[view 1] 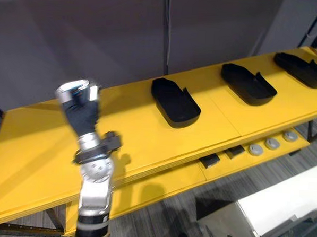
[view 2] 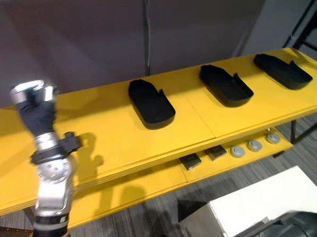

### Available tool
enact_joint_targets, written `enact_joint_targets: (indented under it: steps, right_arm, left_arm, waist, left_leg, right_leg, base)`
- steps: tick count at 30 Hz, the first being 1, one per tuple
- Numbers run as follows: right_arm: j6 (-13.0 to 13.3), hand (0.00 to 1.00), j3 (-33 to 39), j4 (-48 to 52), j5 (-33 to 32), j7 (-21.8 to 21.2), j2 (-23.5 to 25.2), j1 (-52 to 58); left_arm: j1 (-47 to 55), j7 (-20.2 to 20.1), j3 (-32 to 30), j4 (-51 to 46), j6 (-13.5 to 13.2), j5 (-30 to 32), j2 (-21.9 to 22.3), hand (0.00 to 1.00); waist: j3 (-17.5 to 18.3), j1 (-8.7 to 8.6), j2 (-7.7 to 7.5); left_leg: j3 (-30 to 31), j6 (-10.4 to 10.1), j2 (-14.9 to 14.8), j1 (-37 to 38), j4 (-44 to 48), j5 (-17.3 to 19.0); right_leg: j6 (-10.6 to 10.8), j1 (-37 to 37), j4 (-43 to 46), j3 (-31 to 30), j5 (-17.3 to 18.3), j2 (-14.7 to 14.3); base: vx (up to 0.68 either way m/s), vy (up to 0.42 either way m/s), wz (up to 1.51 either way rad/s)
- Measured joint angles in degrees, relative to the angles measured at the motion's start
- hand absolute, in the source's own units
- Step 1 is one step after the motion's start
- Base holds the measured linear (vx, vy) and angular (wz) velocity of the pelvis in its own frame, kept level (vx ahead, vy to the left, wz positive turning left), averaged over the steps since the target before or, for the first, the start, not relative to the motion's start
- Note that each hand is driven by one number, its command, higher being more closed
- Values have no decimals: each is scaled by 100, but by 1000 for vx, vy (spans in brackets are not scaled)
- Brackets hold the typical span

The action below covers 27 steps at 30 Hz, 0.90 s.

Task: Walk over and take plastic housings, then place them on the shelf

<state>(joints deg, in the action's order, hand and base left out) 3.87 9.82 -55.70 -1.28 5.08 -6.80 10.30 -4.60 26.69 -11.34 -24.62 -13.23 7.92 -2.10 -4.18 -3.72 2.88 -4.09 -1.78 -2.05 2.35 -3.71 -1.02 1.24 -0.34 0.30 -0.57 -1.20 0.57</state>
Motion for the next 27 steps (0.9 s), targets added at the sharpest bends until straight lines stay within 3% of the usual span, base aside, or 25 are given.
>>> enact_joint_targets:
  steps: [1, 5, 9, 12, 16, 20, 21, 27]
  right_arm:
    - [0, 0, -29, 8, 9, -3, 3, 48]
    - [0, 0, -95, 148, 98, -4, 104, 81]
    - [-2, 0, -131, 523, 227, -3, 223, 126]
    - [-2, 0, -467, 698, 284, -15, 276, 95]
    - [-4, 0, -664, 797, 298, -70, 506, 52]
    - [-5, 0, -634, 792, 299, -79, 535, 66]
    - [-5, 0, -589, 751, 292, -78, 536, 64]
    - [-4, 0, -354, 255, 258, -69, 444, -124]
  left_arm:
    - [378, 93, -500, -9, -20, -57, 1, 100]
    - [1329, 321, -1566, -2, -73, -652, 37, 100]
    - [1971, 336, -2212, 476, 24, -891, 220, 100]
    - [2212, 206, -2472, 1683, 326, -1031, 425, 100]
    - [2352, -321, -2478, 3795, 783, -1286, 636, 100]
    - [2238, -830, -2306, 5706, 964, -1270, 622, 100]
    - [2186, -974, -2173, 6281, 1012, -1211, 613, 0]
    - [2063, -1388, -1455, 7252, 1073, -967, 488, 0]
  waist:
    - [76, 114, -37]
    - [233, 279, -197]
    - [310, 420, -258]
    - [389, 474, -262]
    - [429, 476, -300]
    - [457, 463, -305]
    - [458, 453, -301]
    - [447, 441, -282]
  left_leg:
    - [36, -6, -1, 19, 1, 4]
    - [164, -21, 2, 27, -30, -1]
    - [206, -9, 25, 105, -65, 7]
    - [-87, 38, -21, 103, 29, 104]
    - [-218, 13, -35, 108, 125, 128]
    - [-257, -2, -42, 111, 114, 152]
    - [-272, -5, -46, 111, 101, 153]
    - [-369, -45, -88, 129, 33, 150]
  right_leg:
    - [-4, 7, 59, 45, 46, 4]
    - [-23, 38, 140, 256, 131, 28]
    - [-9, 82, 272, 327, 247, 74]
    - [3, 152, 275, 426, 279, 120]
    - [45, 169, 369, 448, 363, 161]
    - [45, 160, 369, 426, 387, 156]
    - [44, 150, 367, 412, 391, 150]
    - [24, 75, 357, 271, 403, 75]
  base:
    - [0, 3, 16]
    - [8, -3, 22]
    - [19, 8, 14]
    - [11, 12, 12]
    - [2, 6, 4]
    - [8, 0, -3]
    - [7, -4, -6]
    - [4, -10, -11]
